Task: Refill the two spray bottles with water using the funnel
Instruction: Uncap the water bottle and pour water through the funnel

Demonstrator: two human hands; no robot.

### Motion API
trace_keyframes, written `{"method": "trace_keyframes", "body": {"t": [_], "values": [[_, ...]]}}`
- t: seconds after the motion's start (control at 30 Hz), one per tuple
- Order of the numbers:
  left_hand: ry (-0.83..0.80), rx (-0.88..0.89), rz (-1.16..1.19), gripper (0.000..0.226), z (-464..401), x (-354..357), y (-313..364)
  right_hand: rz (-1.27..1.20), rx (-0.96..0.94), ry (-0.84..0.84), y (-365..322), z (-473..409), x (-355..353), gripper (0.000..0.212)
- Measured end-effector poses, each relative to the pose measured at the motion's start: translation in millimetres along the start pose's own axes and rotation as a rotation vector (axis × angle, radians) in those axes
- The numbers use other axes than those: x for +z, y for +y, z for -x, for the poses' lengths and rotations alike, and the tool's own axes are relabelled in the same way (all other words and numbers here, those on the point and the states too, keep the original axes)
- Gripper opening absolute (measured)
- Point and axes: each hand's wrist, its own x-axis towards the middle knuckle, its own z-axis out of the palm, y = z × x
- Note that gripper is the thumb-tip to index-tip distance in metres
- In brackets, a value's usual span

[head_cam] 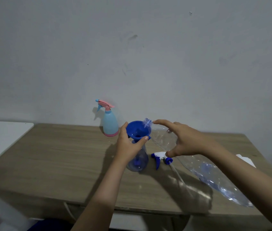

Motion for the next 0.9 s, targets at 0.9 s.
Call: {"method": "trace_keyframes", "body": {"t": [0.9], "values": [[0.001, 0.029, 0.113, 0.072, -3, 0, 1, 0.236, 0.121, -0.144, -6, -8, -22, 0.102]]}}
